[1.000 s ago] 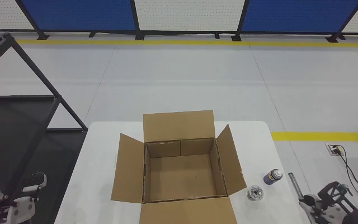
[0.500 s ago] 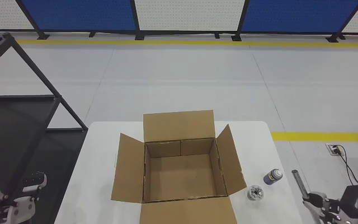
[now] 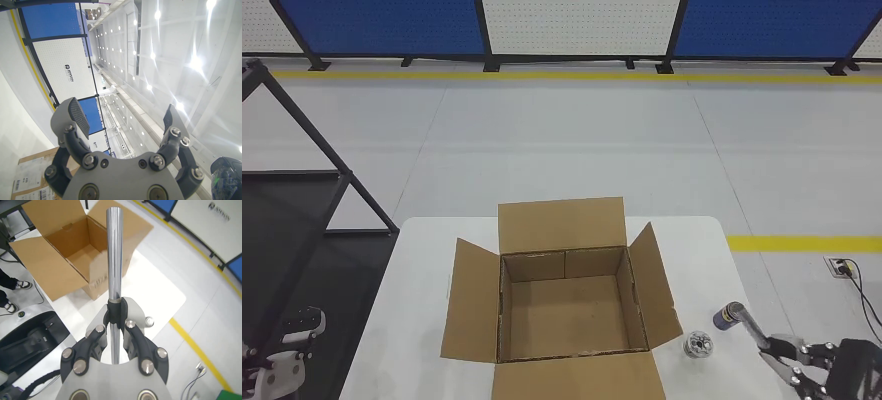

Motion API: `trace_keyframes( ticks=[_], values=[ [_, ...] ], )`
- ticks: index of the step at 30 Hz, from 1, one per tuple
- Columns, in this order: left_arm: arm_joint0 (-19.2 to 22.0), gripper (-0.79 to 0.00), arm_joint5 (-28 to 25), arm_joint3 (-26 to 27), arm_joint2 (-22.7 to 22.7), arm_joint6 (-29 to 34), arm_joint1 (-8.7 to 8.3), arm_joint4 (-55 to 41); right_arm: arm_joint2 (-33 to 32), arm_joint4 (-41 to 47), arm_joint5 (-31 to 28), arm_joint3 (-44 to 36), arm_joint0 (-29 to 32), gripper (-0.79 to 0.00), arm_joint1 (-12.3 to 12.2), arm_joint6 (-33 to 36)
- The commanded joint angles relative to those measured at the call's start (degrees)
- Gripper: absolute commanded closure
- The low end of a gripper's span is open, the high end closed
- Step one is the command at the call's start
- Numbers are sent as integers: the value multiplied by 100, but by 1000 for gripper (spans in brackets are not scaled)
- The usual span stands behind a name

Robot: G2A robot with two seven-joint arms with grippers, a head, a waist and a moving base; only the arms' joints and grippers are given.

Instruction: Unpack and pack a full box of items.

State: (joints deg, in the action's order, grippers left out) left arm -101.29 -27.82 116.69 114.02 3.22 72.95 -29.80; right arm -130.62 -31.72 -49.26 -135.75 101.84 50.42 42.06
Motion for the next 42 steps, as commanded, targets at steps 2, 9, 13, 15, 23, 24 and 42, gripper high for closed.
trace_keyframes(
  ticks=[2,9,13,15,23,24,42],
  values=[
    [0,-785,0,0,0,0,0,0,323,-318,-788,110,-737,0,-143,-213],
    [0,-785,0,0,0,0,0,0,2837,-1091,-821,110,-3276,0,-592,245],
    [0,-785,0,0,0,0,0,0,4863,-1498,23,110,-4903,0,-571,983],
    [0,-785,0,0,0,0,0,0,5935,-1614,547,110,-5735,0,-462,1426],
    [0,-785,0,0,0,0,0,0,8746,-1627,2459,118,-7888,0,182,3073],
    [0,-785,0,0,0,0,0,0,8746,-1627,2459,118,-7888,0,182,3073],
    [0,-785,0,0,0,0,0,0,9036,-1906,2110,641,-7987,0,292,2575]
  ],
)
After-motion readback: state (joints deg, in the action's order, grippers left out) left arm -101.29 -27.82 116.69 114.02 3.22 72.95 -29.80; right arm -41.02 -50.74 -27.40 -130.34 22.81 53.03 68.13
